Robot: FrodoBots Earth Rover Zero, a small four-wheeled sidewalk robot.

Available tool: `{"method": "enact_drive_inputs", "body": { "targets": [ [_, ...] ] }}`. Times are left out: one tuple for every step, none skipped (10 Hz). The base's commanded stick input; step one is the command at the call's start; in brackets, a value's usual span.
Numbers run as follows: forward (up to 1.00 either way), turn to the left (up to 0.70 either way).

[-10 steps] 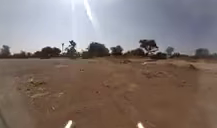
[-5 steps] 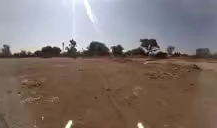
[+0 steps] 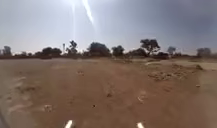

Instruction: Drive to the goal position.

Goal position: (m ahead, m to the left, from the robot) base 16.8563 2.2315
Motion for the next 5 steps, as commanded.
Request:
{"method": "enact_drive_inputs", "body": {
  "targets": [
    [0.50, 0.00],
    [0.50, 0.00],
    [0.50, 0.00],
    [0.50, 0.00],
    [0.50, 0.00]
  ]
}}
